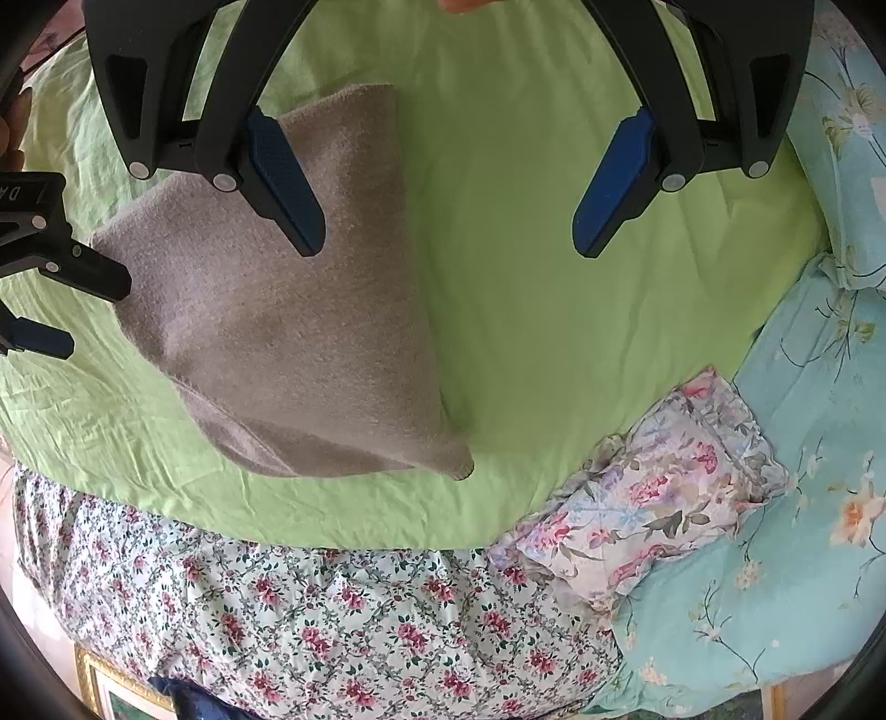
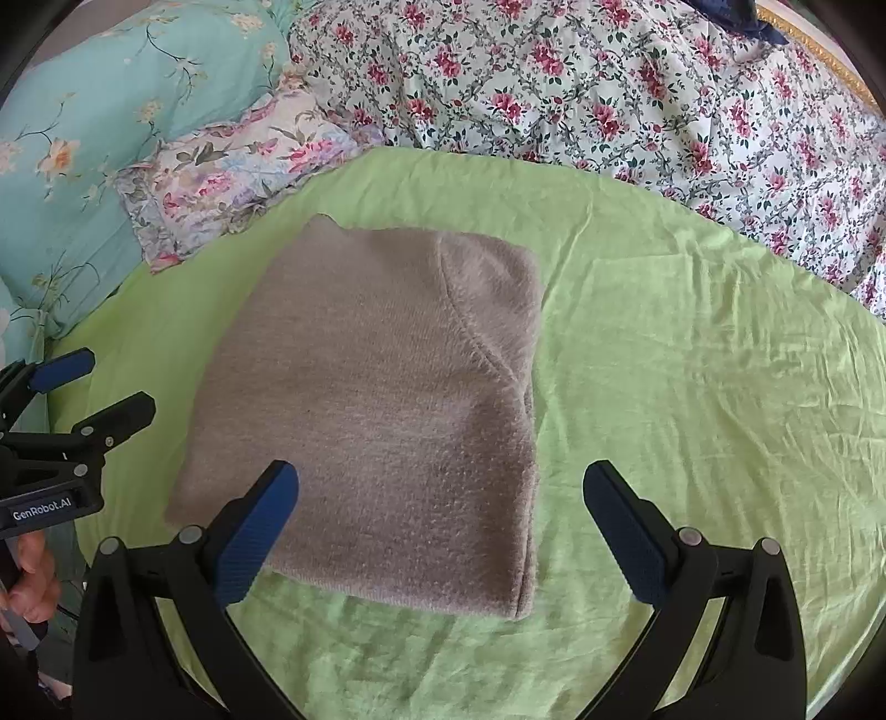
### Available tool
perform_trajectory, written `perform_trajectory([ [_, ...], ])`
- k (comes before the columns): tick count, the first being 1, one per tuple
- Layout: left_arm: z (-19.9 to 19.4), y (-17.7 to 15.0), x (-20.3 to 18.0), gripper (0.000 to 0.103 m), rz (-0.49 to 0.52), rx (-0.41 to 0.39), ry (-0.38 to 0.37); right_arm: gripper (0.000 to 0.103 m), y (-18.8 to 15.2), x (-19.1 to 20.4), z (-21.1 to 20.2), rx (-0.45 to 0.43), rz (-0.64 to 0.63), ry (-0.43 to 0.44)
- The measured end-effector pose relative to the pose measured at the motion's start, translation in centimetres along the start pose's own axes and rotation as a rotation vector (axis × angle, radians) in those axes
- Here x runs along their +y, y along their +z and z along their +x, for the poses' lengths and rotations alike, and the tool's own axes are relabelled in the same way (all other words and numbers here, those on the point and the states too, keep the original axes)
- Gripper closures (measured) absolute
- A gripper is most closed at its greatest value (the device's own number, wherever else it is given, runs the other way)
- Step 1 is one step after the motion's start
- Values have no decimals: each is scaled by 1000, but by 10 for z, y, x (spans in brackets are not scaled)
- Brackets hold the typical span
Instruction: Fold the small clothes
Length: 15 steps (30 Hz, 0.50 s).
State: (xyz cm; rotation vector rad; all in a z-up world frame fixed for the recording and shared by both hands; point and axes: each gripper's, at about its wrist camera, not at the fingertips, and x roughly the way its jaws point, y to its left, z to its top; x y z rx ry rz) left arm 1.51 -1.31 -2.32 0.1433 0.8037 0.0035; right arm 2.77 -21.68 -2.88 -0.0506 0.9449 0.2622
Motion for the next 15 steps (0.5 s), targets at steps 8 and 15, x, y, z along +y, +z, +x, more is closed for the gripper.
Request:
perform_trajectory([
  [8, -1, 0, 1, 11, 3, -4, 2, 0, 0, -1, -5, -8, -2, -8],
  [15, -3, -2, 6, 11, 2, -9, 5, 0, -1, 3, -9, -12, -6, -10],
])
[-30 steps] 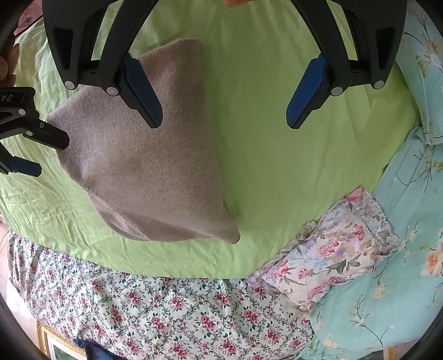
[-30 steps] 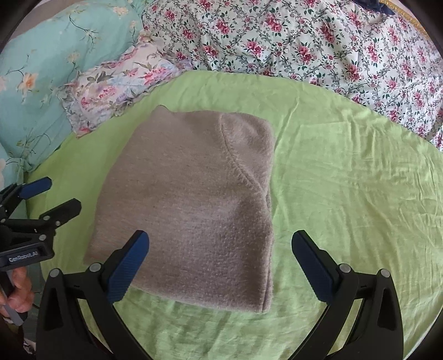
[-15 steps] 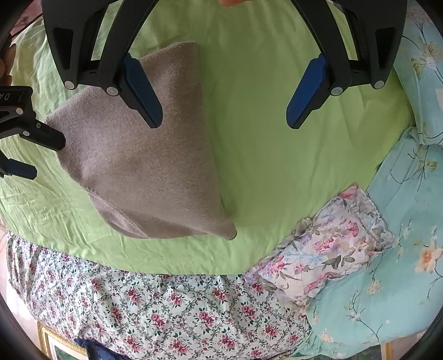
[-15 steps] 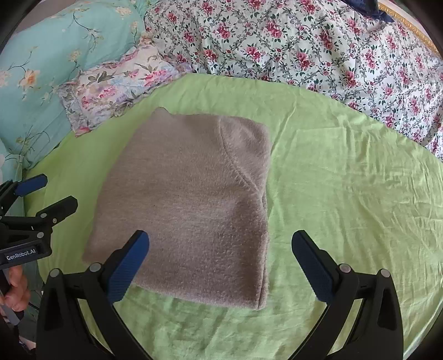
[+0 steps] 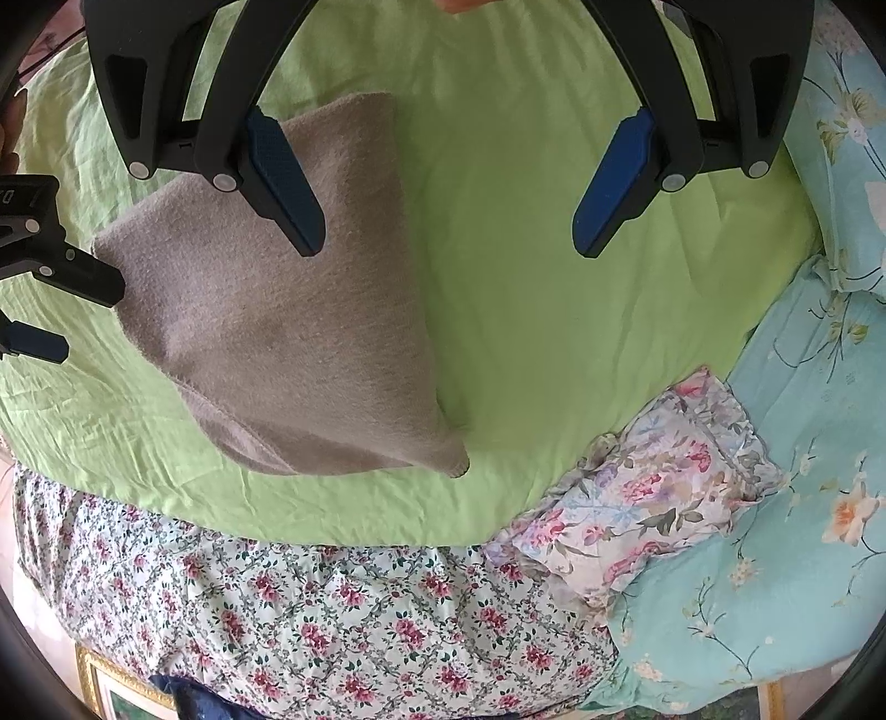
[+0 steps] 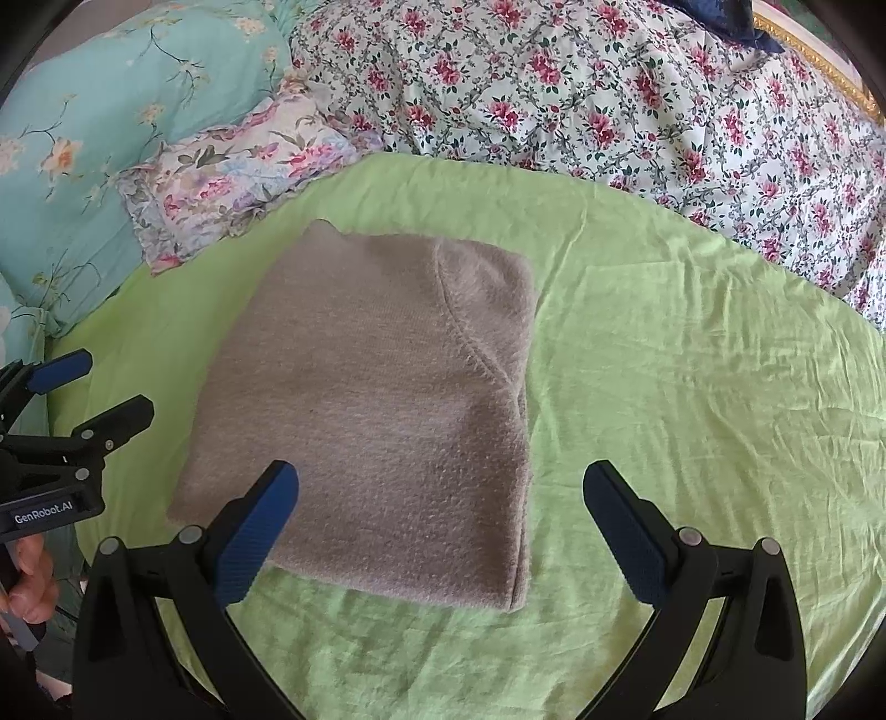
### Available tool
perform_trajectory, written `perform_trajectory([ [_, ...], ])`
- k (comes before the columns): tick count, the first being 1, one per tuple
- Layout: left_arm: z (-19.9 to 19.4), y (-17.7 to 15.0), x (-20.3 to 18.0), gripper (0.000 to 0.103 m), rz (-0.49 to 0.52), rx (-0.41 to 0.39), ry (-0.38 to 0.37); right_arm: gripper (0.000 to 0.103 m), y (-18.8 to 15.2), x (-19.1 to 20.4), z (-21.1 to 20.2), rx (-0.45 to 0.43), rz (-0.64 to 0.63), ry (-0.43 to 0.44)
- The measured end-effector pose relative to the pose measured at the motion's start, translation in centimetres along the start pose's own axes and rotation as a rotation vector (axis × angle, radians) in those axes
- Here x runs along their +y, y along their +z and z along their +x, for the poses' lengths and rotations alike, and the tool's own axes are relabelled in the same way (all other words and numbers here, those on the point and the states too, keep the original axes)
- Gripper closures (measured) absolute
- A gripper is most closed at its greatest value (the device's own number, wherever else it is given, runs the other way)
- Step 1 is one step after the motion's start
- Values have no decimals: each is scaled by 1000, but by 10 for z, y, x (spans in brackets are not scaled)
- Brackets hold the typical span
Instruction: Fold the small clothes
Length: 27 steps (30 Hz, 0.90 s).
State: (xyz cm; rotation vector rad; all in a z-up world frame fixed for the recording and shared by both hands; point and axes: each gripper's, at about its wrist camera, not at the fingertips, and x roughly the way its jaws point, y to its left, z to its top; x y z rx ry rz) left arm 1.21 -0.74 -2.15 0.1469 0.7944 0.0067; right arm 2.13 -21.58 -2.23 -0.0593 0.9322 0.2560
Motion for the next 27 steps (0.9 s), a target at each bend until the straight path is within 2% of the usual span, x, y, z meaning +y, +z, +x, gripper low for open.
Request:
perform_trajectory([
  [27, 1, -4, 4, 11, -1, -8, -16, 0, -5, 9, -13, -23, 19, 22],
])
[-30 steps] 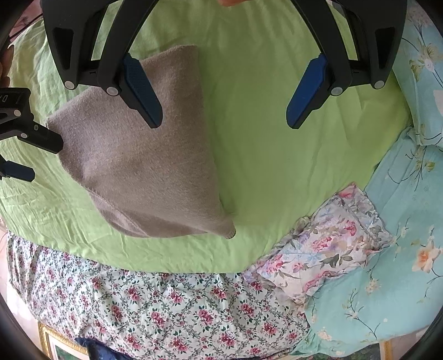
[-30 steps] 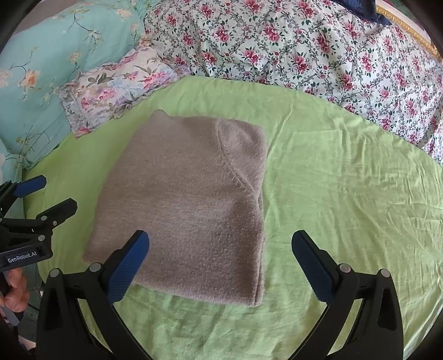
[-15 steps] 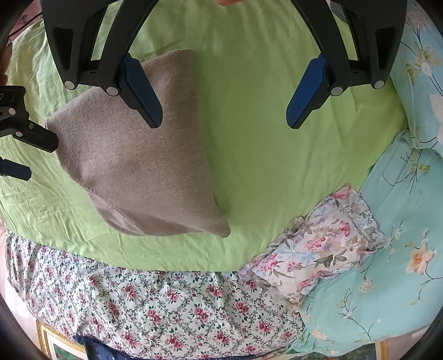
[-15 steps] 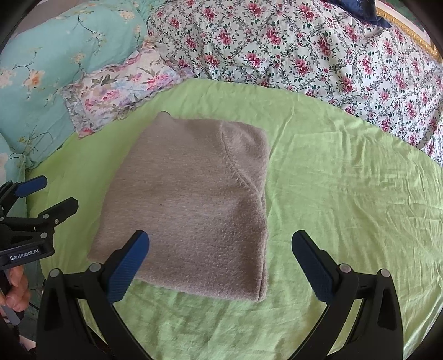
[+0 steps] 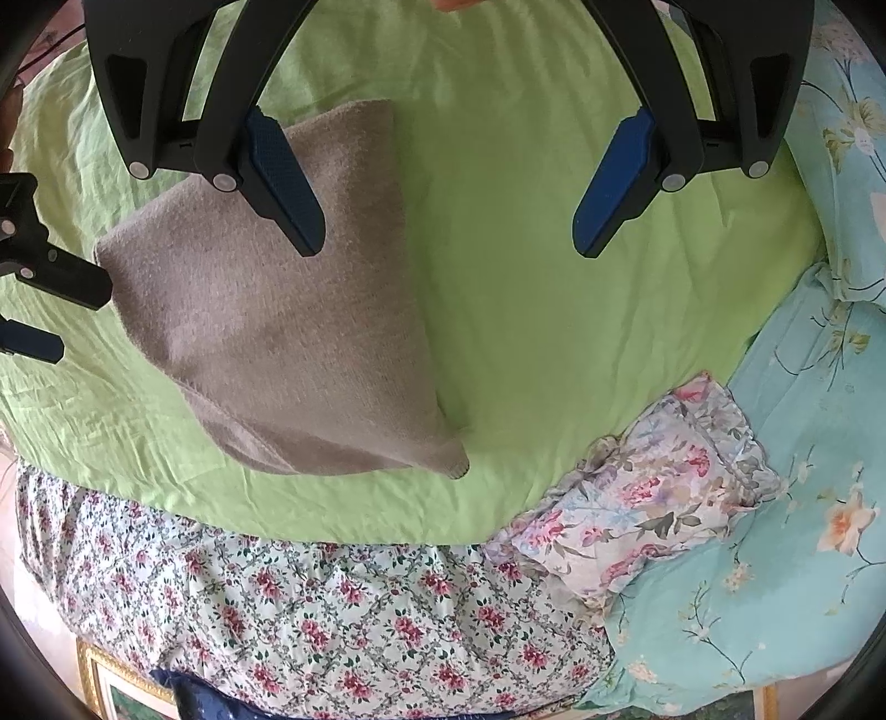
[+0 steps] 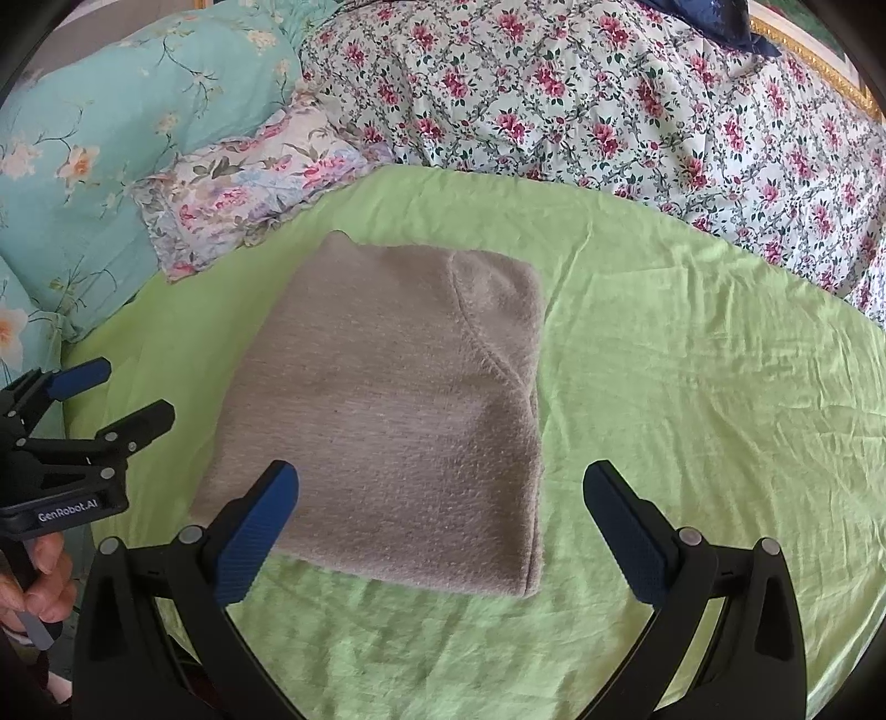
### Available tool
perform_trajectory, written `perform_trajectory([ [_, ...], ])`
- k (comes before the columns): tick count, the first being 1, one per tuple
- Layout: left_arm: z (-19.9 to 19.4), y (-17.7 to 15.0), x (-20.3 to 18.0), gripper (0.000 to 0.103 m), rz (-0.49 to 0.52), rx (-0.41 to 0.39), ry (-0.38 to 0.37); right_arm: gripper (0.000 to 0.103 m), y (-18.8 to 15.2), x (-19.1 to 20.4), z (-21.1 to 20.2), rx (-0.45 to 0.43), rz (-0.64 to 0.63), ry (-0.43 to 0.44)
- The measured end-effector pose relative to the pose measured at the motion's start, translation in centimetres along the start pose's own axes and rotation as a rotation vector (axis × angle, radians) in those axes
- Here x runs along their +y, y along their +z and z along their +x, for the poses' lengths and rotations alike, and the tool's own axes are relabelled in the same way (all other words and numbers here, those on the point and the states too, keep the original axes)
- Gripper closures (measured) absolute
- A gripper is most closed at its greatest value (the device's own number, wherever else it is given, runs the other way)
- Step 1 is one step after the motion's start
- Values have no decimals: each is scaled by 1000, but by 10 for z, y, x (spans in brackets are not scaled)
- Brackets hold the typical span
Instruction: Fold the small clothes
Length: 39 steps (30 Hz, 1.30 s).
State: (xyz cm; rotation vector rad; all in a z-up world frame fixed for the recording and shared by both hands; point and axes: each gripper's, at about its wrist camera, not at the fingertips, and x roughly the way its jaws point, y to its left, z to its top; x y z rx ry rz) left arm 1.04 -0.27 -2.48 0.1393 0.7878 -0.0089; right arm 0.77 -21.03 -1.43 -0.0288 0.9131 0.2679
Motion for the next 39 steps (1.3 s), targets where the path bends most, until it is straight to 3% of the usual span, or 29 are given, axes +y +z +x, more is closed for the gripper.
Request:
perform_trajectory([
  [39, 14, 14, -9, 11, -1, 38, -2, 0, 9, 2, 15, 38, 1, 33],
])
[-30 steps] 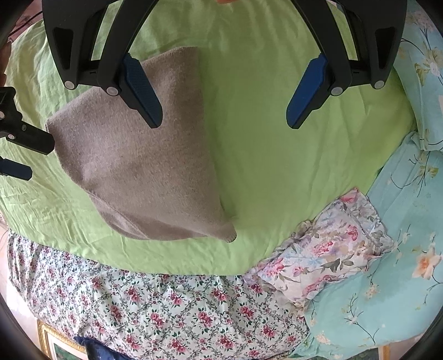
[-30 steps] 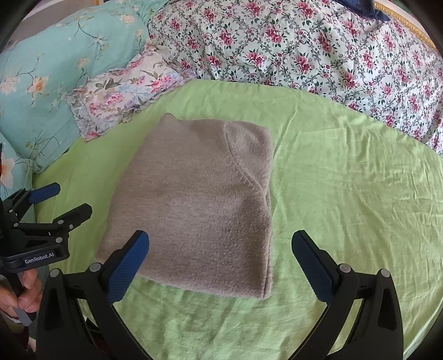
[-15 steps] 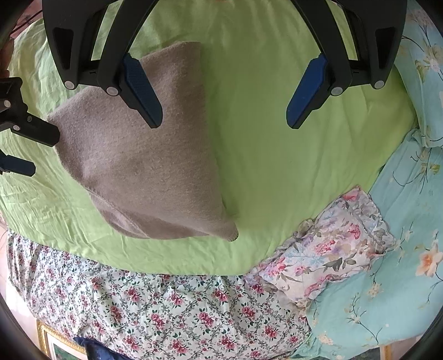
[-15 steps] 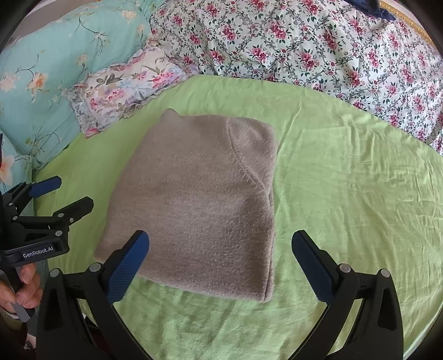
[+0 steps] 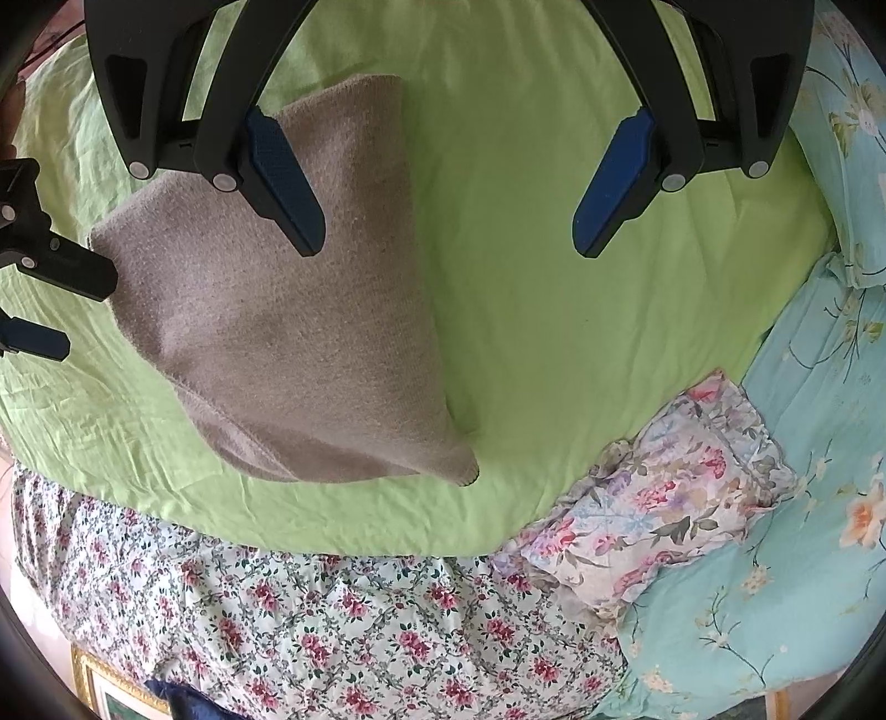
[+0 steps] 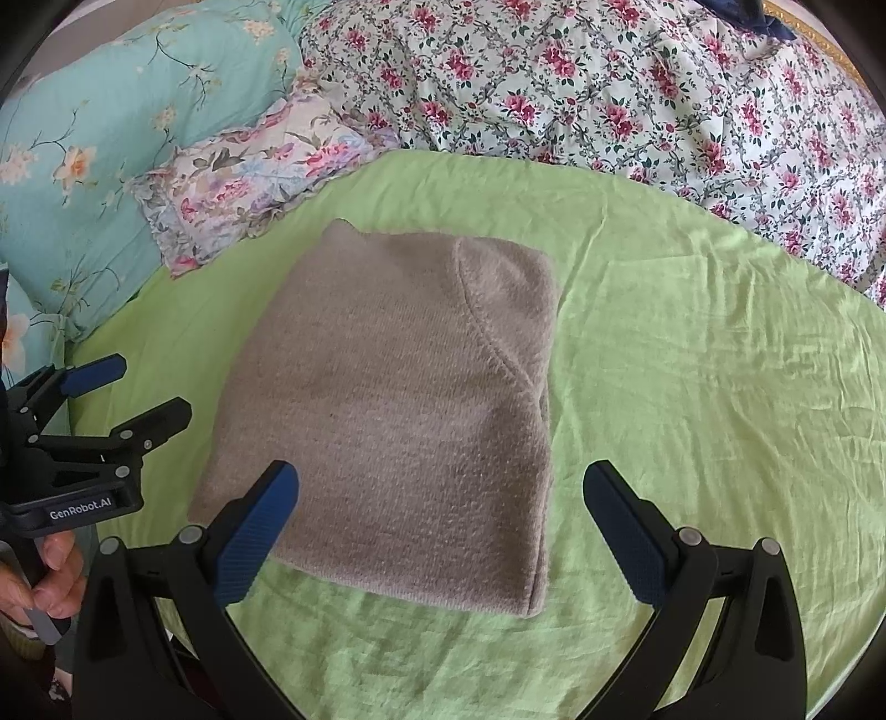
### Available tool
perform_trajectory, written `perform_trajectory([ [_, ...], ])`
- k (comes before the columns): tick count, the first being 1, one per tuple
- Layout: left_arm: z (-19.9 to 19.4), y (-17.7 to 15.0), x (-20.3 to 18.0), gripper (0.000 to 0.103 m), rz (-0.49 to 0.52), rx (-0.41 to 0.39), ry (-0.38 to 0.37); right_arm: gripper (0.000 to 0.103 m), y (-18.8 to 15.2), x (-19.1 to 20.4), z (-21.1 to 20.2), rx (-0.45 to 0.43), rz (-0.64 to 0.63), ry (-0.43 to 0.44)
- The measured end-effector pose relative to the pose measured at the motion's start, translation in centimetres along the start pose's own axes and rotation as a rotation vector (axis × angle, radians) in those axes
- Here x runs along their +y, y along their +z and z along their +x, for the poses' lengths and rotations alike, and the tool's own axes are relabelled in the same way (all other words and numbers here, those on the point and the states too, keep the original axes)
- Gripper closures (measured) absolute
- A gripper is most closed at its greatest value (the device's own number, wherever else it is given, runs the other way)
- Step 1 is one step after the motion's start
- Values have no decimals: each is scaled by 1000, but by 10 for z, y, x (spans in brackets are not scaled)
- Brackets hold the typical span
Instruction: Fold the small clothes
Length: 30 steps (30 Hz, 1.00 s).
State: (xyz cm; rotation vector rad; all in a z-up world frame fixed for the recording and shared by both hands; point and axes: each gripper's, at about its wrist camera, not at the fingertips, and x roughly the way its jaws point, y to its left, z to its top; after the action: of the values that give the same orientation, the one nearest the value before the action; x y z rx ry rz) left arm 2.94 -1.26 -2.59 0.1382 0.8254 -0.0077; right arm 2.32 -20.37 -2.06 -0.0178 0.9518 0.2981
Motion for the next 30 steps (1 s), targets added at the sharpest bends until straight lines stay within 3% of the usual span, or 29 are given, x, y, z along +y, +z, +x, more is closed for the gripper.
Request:
perform_trajectory([
  [30, 9, 11, -10, 11, 17, 15, 2, 0, 15, -7, 8, 6, -6, 4],
])
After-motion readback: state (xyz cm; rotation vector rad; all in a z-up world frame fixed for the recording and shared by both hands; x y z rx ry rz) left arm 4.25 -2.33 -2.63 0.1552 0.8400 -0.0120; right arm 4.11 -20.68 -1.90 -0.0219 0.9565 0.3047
